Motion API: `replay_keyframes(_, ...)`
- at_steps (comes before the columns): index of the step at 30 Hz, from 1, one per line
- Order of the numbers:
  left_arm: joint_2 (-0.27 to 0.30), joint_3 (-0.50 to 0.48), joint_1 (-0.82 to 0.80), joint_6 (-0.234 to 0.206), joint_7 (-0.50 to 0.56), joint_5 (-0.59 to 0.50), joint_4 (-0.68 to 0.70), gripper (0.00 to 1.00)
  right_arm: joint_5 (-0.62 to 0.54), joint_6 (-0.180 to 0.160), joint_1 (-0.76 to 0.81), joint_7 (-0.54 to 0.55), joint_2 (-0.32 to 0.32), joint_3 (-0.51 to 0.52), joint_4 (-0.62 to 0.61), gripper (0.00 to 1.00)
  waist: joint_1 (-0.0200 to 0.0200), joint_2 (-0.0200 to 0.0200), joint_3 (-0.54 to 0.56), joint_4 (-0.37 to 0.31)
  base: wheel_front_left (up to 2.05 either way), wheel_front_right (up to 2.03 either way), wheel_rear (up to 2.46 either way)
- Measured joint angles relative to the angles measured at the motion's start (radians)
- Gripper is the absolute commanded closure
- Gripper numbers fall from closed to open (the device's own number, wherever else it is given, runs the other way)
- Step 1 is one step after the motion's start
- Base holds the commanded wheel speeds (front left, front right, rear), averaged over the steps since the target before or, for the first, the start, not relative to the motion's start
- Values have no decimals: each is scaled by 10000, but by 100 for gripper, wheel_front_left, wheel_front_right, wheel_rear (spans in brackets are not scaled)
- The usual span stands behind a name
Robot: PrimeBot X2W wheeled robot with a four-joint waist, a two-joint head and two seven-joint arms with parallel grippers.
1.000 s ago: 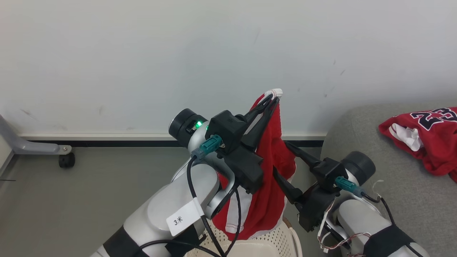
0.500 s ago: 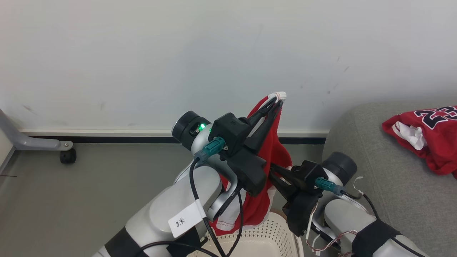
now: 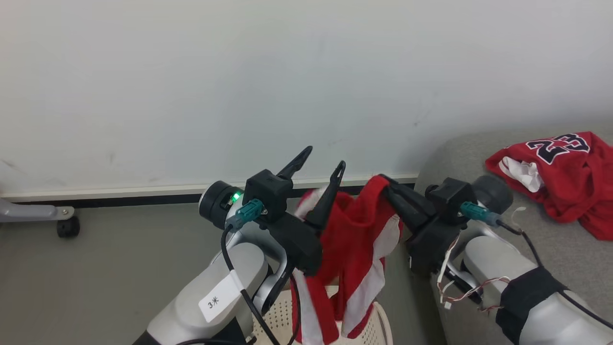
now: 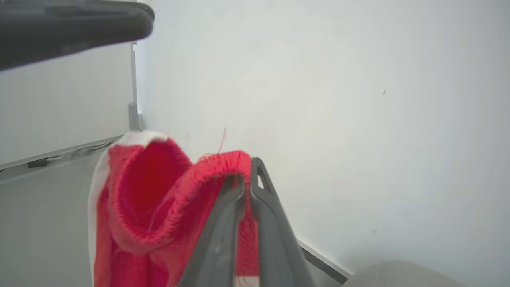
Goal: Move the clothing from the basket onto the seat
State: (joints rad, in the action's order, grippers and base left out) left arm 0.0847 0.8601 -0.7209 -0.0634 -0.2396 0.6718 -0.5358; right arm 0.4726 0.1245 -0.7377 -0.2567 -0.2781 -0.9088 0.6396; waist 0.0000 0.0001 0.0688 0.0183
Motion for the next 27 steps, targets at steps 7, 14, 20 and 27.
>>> replay_keyframes(7, 48, -107, 573, -86, -31, 71, 35, 0, 190, 2, -115, 0, -673, 458, -188, 100, 0, 0, 83, -647, 0, 0, 0)
replay_keyframes(14, 54, -138, 1125, -161, -46, 123, 376, 0, 199, 0, -115, 0, -1237, 755, -558, 100, 0, 0, 134, -1332, 0, 0, 0)
replay_keyframes(20, 38, -144, 1525, -245, -98, 123, 683, 0, 198, -17, -103, 0, -2088, 963, -997, 100, -1, 0, 160, -2100, 0, 0, 0)
replay_keyframes(27, -79, -35, 1812, -311, -98, 115, 928, 0, 171, -29, -107, 94, -2817, 1175, -1724, 100, -1, 0, 105, -2940, 0, 0, 0)
